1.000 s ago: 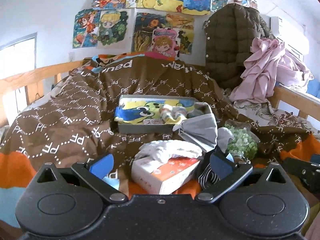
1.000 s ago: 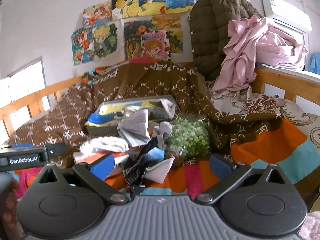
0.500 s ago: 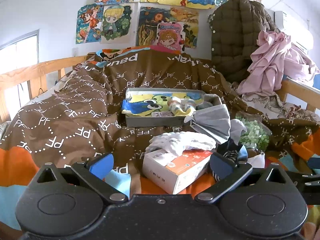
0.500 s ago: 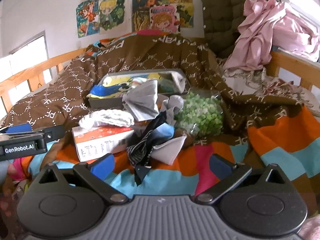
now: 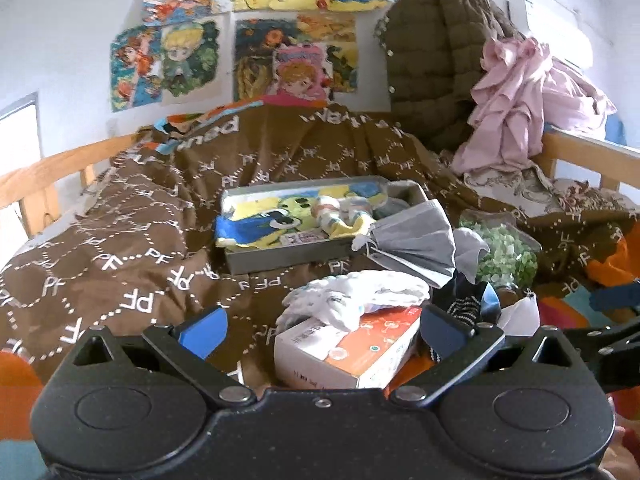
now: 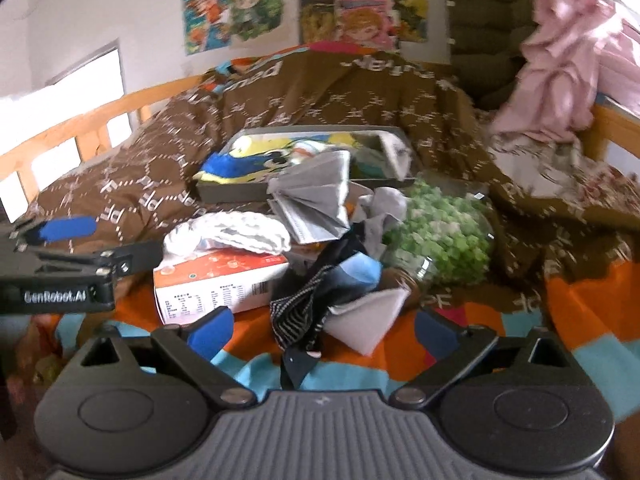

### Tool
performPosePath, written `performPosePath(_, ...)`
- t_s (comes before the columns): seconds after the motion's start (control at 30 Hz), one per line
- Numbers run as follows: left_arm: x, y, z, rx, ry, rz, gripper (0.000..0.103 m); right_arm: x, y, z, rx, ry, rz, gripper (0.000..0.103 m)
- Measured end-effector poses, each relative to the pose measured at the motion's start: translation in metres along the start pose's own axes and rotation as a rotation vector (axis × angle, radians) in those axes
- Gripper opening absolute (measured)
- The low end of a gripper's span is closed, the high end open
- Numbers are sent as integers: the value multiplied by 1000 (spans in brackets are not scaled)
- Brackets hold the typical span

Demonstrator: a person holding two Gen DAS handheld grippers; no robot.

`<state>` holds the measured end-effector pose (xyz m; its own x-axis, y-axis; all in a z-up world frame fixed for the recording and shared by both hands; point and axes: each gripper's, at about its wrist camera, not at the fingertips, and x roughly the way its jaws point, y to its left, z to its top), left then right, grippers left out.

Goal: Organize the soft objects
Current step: 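Move left gripper to the white crumpled cloth while right gripper approaches the black-white striped cloth, then close left gripper on the white cloth while right gripper closes on the striped cloth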

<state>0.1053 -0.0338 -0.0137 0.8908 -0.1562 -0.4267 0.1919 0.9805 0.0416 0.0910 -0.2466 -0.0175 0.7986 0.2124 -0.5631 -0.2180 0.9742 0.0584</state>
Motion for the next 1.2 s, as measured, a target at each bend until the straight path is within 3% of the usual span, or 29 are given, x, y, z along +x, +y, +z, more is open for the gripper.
performPosePath(0.17, 20, 10, 3, -22, 32, -44, 102, 20, 9, 6, -112, 23, 35, 93)
performPosePath(0.4, 47, 16, 9, -65, 42, -91, 102, 44, 16, 9, -273, 18, 9, 87)
performPosePath(0.87, 93, 19, 10, -155, 76, -159, 100, 77, 10, 6, -278, 108, -14, 79)
performPosePath(1.2, 117, 13, 10, -195, 108, -178, 88, 95, 16, 6, -304, 108, -7, 74)
